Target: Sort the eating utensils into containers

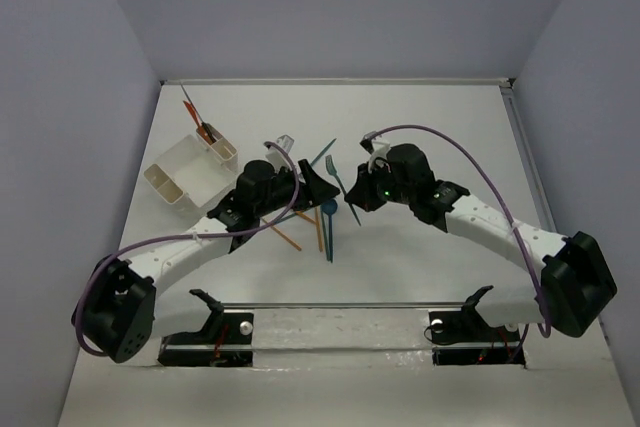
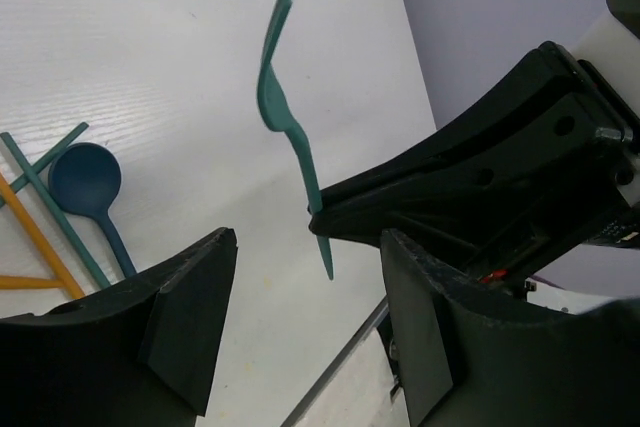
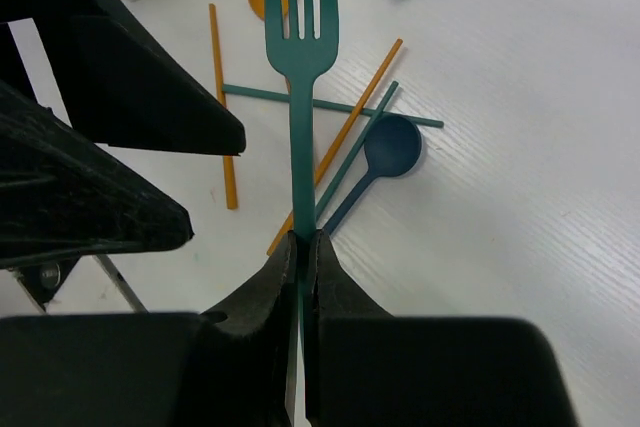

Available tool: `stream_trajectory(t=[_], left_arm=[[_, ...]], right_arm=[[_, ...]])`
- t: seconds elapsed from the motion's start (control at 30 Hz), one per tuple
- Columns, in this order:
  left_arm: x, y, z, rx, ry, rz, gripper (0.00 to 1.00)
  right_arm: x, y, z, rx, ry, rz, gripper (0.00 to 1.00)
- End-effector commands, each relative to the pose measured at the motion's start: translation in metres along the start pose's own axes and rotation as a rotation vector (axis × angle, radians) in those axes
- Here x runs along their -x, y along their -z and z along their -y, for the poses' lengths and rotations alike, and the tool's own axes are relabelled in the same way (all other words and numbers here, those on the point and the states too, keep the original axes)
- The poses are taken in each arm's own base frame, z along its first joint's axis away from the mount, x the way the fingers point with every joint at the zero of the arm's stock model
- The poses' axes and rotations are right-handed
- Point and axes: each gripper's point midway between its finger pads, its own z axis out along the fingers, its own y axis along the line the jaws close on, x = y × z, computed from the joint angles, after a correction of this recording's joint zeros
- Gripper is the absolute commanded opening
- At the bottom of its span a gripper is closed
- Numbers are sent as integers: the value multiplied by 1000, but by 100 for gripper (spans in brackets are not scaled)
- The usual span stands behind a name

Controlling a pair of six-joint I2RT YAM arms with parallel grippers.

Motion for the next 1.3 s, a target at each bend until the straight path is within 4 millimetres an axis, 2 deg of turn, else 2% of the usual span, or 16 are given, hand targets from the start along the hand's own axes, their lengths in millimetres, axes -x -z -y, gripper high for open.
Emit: stream_trajectory(t=[0.0, 0.27, 0.33, 0.37, 0.53, 0.57, 0.67, 0.8, 0.83, 0.9, 0.93, 1.03, 1.13, 1.17, 1.23, 1.27], left_arm=[[30, -11, 43, -91, -43, 124, 58], [33, -27, 36, 8, -83, 181, 46], [31, -31, 42, 1, -94, 181, 44], [32, -34, 39, 17, -106, 184, 36], [34, -41, 36, 56, -125, 205, 19], [35, -42, 36, 68, -126, 218, 11], [39, -42, 32, 92, -135, 236, 0], [46, -38, 30, 124, -158, 256, 0], [49, -35, 27, 153, -167, 265, 0], [61, -25, 30, 184, -209, 300, 0], [70, -15, 28, 227, -234, 328, 0], [99, 13, 18, 305, -241, 401, 0], [122, 42, 0, 398, -247, 453, 0], [141, 62, -7, 431, -233, 511, 0], [155, 87, -20, 506, -236, 552, 0], [170, 108, -23, 539, -228, 614, 0]], right_arm=[[12, 3, -25, 96, 10, 55, 0], [6, 12, -34, 135, 13, 63, 0], [9, 12, -36, 147, 16, 79, 0], [10, 13, -37, 152, 13, 83, 0], [10, 16, -41, 171, 9, 98, 0], [10, 17, -41, 172, 10, 101, 0], [10, 19, -42, 177, 9, 109, 0], [8, 20, -42, 180, 5, 111, 0], [9, 21, -41, 174, 4, 115, 16], [10, 24, -41, 171, 0, 127, 39], [11, 28, -42, 173, -1, 141, 61], [12, 38, -47, 194, 13, 160, 90], [12, 47, -51, 210, 24, 181, 100], [12, 49, -52, 214, 25, 186, 100], [12, 53, -54, 225, 28, 194, 100], [11, 55, -55, 230, 26, 198, 100]])
